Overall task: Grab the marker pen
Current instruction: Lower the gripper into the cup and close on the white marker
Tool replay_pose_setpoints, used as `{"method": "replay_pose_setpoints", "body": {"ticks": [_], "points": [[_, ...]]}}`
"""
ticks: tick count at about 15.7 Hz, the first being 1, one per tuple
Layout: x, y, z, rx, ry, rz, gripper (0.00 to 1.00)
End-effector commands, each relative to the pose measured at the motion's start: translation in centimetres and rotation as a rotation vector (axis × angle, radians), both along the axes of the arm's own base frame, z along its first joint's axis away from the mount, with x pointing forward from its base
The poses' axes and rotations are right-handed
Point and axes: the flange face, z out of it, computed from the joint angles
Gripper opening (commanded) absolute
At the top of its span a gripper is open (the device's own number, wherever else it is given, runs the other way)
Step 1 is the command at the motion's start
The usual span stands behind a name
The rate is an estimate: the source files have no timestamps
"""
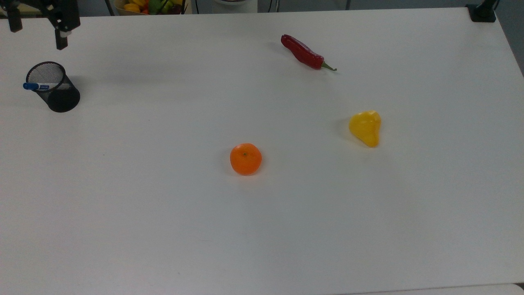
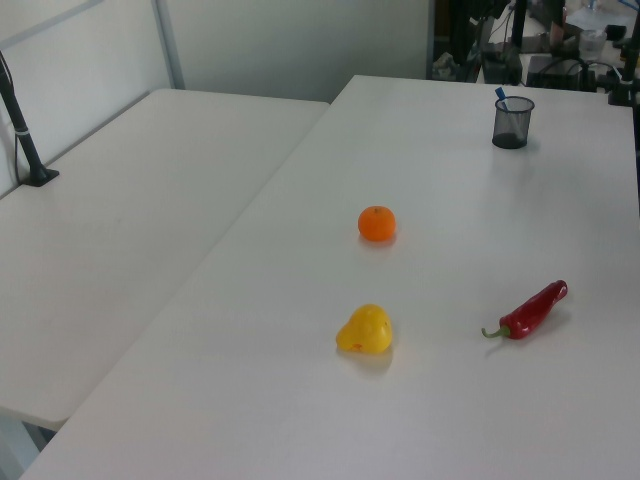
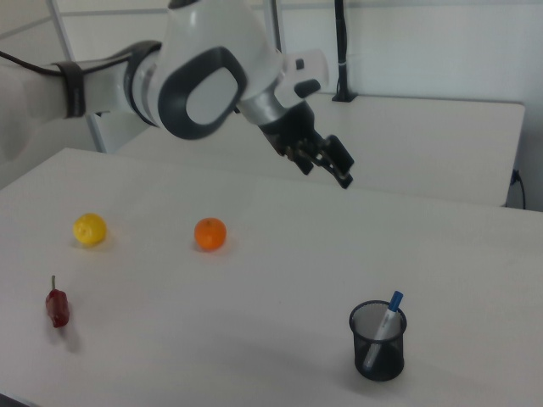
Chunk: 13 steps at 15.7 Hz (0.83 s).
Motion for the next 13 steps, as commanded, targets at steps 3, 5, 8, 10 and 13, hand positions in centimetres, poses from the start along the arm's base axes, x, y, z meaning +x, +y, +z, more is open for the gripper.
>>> {"method": "replay_pose_setpoints", "body": {"ticks": [3,5,8,10,13], "points": [[-0.5,-4.3,-4.1,-0.042,-0.014,-0.05,0.81],[-0.7,-5.0,-5.9,-0.046,-0.007,-0.059,0.75],[-1.4,-6.2,-8.4,-0.062,-0.031,-0.074,0.68],[-1.8,-7.2,-9.9,-0.07,-0.026,-0.089,0.66],[-1.9,-8.1,-11.5,-0.083,0.006,-0.084,0.63]]}}
